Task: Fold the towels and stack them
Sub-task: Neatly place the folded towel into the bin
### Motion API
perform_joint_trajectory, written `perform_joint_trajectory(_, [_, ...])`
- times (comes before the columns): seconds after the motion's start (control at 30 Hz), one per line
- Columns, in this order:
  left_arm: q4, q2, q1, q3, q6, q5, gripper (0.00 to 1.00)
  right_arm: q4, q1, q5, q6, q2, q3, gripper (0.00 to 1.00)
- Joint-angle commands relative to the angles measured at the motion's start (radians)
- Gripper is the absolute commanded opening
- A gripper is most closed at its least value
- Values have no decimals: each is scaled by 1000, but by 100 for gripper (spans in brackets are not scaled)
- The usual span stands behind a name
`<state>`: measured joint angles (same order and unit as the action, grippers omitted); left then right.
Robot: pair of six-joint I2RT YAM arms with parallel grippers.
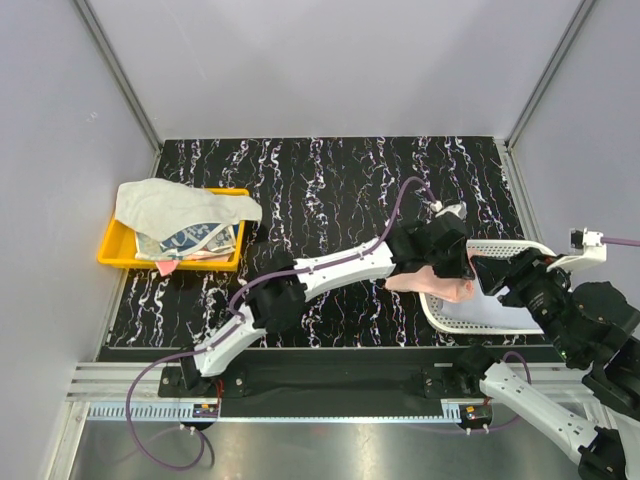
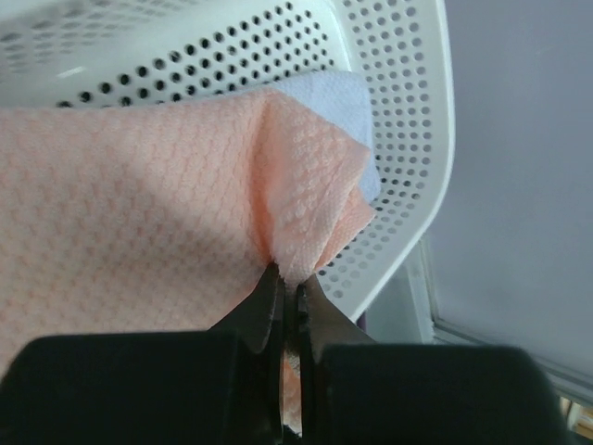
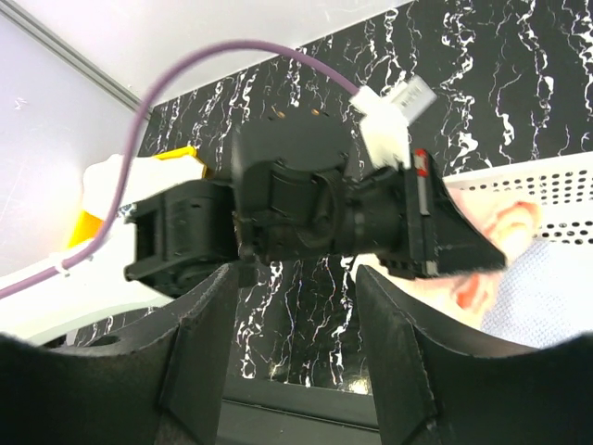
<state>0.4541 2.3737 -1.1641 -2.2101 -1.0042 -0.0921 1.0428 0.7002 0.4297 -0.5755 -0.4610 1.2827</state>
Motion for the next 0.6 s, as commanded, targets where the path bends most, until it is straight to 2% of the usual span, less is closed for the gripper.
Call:
perform_joint_trajectory(0.0, [-173,33,-20,-56,-59,-121,0,-33,-2,30,32,8,32,60])
perform_joint_trajectory(0.17, [-248,97,-28,-118,-108,-181,0,-20,-2,43,43,18,43,61])
perform_joint_trajectory(0.57, [-451,199,-36,-152,-201,-236,0,-1,-4,50,48,39,38,61])
